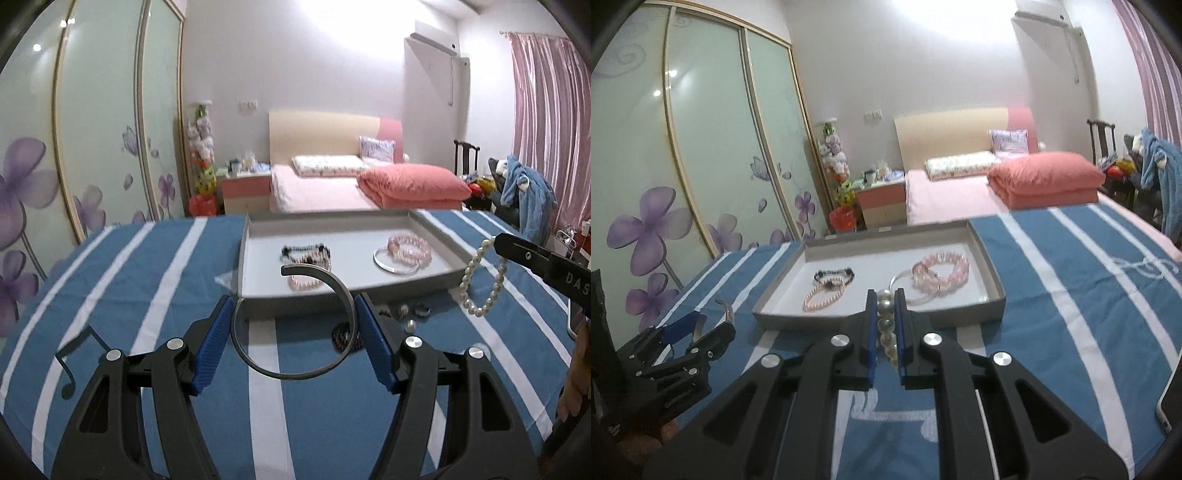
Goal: Organize jewelry
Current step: 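Carry the pearl bracelet and silver cuff over the tray and open both tools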
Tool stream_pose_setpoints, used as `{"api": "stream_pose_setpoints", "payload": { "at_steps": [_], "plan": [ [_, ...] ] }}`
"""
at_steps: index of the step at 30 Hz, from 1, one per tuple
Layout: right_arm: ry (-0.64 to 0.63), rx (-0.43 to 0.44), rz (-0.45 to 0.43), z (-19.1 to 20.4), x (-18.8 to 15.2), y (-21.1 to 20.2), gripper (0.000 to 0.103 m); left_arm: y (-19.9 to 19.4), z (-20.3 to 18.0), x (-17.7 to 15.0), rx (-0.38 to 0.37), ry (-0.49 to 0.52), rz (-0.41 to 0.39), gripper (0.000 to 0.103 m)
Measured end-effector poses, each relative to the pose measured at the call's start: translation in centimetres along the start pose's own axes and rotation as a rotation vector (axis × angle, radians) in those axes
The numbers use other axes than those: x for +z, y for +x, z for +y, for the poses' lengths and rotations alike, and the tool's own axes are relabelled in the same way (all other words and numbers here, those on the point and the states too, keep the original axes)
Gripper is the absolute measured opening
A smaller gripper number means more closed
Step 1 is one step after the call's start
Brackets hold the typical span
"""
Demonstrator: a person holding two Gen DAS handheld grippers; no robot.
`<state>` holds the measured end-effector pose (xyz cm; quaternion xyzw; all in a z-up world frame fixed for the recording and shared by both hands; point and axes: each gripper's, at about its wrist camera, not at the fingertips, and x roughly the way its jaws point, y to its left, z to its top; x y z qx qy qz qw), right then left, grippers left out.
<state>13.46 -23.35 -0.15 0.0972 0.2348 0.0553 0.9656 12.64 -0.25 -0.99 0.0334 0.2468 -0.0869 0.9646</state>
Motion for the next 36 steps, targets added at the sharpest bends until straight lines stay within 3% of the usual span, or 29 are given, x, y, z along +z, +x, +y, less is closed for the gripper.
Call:
{"api": "stream_pose_setpoints", "payload": {
  "at_steps": [9, 17, 36],
  "plan": [
    [-0.075, -0.055, -0.149, 1.9, 2.1, -1.0, 0.01, -0.1, -0.9, 2.0, 0.046, 0.019, -0.11, 0.067],
    [-0.103, -0.093, -0.22, 2.7, 3.4, 0.1, 0.01, 0.8, -1.5, 3.5, 0.086, 0.043, -0.19, 0.067],
    [-0.058, -0.099, -0.171, 1.1, 5.8, 7.1, 0.01, 6.3, -1.2, 5.0, 0.075, 0.017, -0.149, 0.067]
  ]
}}
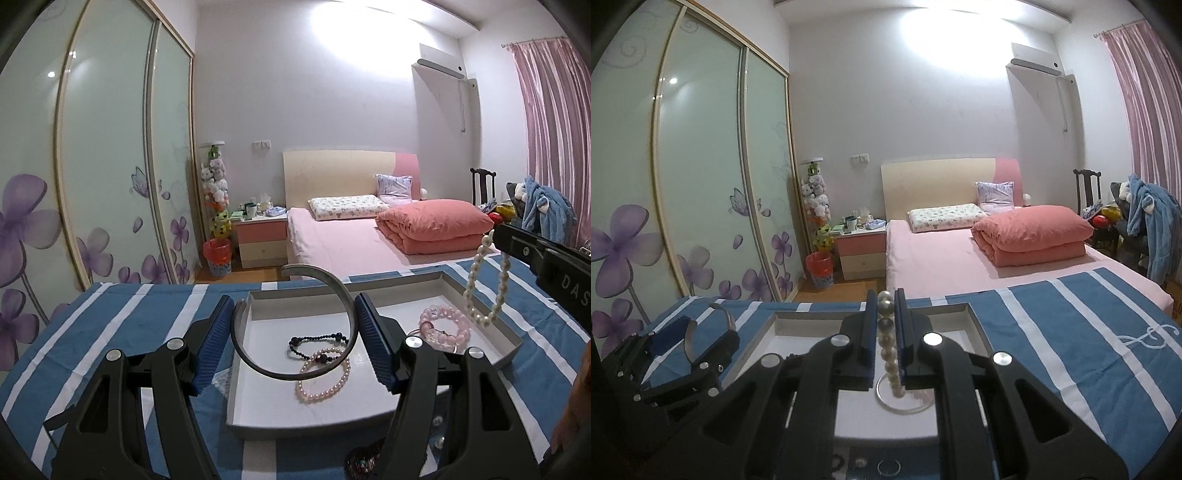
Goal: Organize jewelry
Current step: 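Carry the pearl bracelet and silver cuff over the tray and open both tools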
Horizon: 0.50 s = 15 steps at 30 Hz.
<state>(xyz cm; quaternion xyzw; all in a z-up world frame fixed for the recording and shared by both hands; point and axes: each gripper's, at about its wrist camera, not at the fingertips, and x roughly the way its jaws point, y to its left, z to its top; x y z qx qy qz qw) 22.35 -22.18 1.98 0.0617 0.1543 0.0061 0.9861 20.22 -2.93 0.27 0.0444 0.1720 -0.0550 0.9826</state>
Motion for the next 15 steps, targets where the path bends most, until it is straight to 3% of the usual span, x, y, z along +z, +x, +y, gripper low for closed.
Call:
{"api": "stream_pose_setpoints", "payload": {
  "at_steps": [15],
  "plan": [
    [0.047, 0.033, 0.136, -0.5, -1.1, 6.5, 0.01, 4.2, -0.5, -0.1, -0.052, -0.008, 0.094, 0.067]
  ]
}}
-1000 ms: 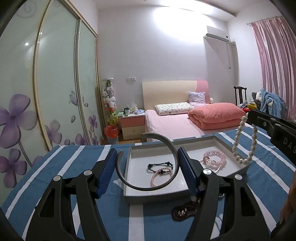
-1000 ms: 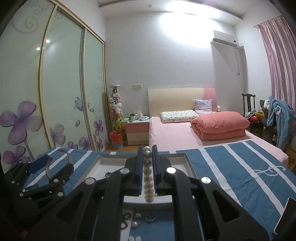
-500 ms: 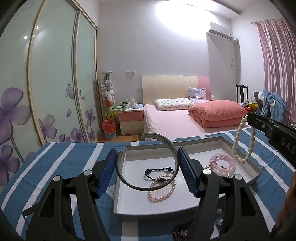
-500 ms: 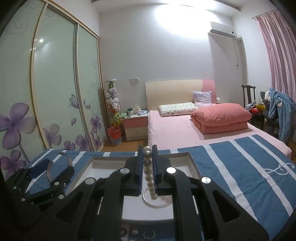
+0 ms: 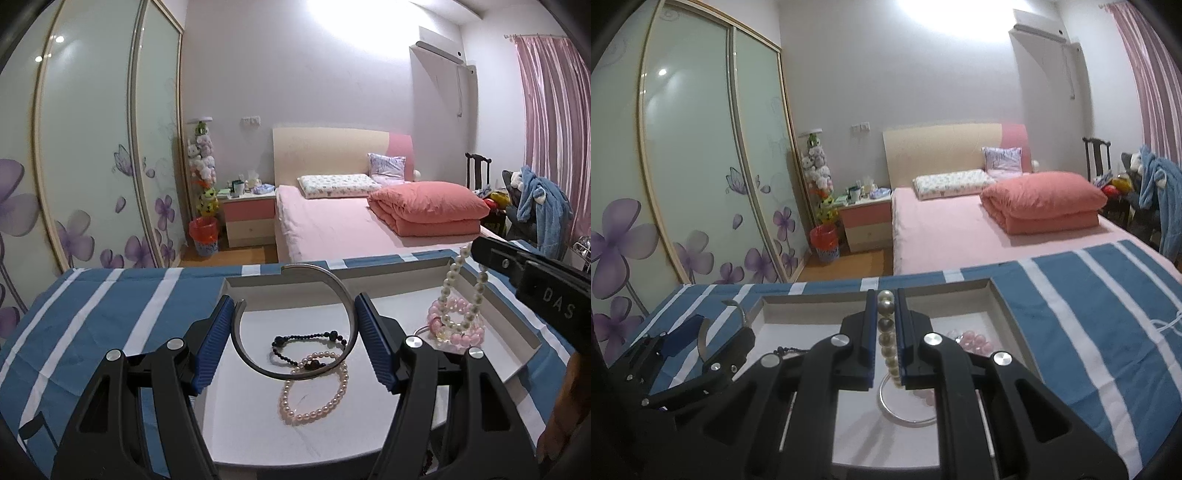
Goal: Organize jewelry
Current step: 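Carry the pearl bracelet and silver cuff over the tray and open both tools, then move the left tool to the dark red beaded strand while the right tool moves to a pearl earring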
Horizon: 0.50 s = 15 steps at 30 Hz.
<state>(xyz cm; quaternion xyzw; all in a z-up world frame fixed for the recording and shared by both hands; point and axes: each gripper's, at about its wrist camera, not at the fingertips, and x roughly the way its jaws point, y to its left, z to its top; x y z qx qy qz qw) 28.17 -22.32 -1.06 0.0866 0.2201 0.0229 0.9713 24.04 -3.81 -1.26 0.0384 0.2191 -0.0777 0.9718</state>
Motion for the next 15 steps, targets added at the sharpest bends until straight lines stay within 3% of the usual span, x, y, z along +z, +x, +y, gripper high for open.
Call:
{"api": "stream_pose_setpoints", "payload": {
  "at_steps": [7, 10, 15],
  "plan": [
    [0.04, 0.011, 0.055, -0.8, -0.4, 1.4, 0.012, 0.9, -0.3, 0.1, -0.024, 0.005, 0.031, 0.067],
    [0.051, 0.007, 0.055, -1.0, -0.5, 1.3, 0.025, 1.4, -0.1, 0.1, -0.034, -0.001, 0.04, 0.068],
    [0.07, -0.001, 0.038, -1.5, -0.2, 0.5, 0.026, 0.8, 0.3, 0.6, -0.04, -0.004, 0.011, 0.07]
  ]
}}
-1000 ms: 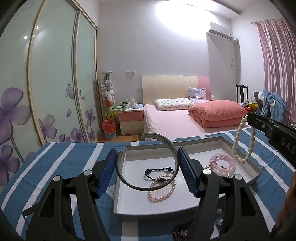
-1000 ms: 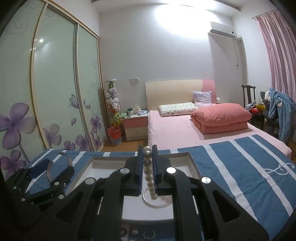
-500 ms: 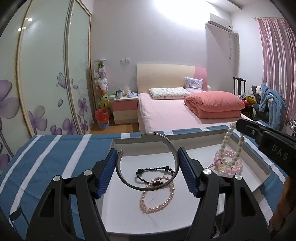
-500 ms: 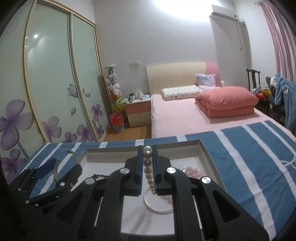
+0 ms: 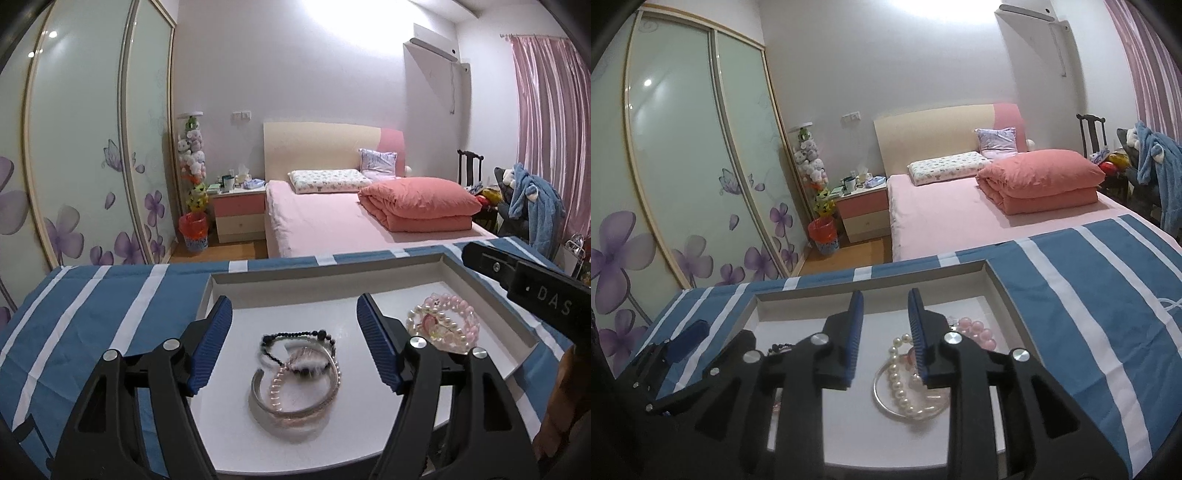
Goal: Organize jewelry
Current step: 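Move the left tool to the dark red beaded strand while the right tool moves to a pearl earring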
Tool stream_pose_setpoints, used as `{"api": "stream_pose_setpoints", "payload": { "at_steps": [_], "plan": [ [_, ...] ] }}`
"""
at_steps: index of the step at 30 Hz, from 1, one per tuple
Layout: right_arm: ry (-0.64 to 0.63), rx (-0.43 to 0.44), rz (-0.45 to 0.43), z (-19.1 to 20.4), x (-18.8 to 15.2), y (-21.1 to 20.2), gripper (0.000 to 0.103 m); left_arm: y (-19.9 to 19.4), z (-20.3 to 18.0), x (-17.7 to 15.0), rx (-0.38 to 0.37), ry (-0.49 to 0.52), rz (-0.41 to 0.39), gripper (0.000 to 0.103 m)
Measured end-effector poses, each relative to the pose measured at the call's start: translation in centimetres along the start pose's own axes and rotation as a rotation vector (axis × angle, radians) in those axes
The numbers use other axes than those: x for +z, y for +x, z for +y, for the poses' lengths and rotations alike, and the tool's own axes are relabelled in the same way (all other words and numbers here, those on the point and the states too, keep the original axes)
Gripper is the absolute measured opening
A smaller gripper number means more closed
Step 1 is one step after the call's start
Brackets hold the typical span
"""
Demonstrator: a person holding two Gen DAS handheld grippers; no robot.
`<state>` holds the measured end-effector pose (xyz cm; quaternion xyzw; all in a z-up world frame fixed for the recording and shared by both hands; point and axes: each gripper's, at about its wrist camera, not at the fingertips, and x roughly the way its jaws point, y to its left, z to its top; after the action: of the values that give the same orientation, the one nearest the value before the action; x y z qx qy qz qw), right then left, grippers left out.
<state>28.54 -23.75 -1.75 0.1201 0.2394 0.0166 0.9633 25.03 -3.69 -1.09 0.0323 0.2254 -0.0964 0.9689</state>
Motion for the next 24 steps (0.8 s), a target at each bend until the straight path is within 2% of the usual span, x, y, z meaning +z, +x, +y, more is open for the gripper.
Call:
{"api": "stream_pose_setpoints", "payload": {
  "at_steps": [7, 14, 19, 24],
  "plan": [
    [0.002, -0.008, 0.005, -0.3, -0.3, -1.5, 0.026, -1.3, 1.4, 0.2, 0.017, -0.022, -0.01, 0.07],
    [-0.013, 0.001, 0.042, -0.1, -1.5, -3.2, 0.026, -3.1, 2.3, -1.0, 0.022, -0.036, 0.024, 0.07],
    [-0.046, 0.002, 0.104, 0.0, -3.3, -4.2, 0.026, -4.5, 2.9, -2.6, 0.01, -0.047, 0.079, 0.07],
    [-0.072, 0.007, 0.216, -0.4, -5.6, -4.3, 0.026, -5.8, 3.8, -4.2, 0.007, -0.032, 0.136, 0.07]
  ]
}}
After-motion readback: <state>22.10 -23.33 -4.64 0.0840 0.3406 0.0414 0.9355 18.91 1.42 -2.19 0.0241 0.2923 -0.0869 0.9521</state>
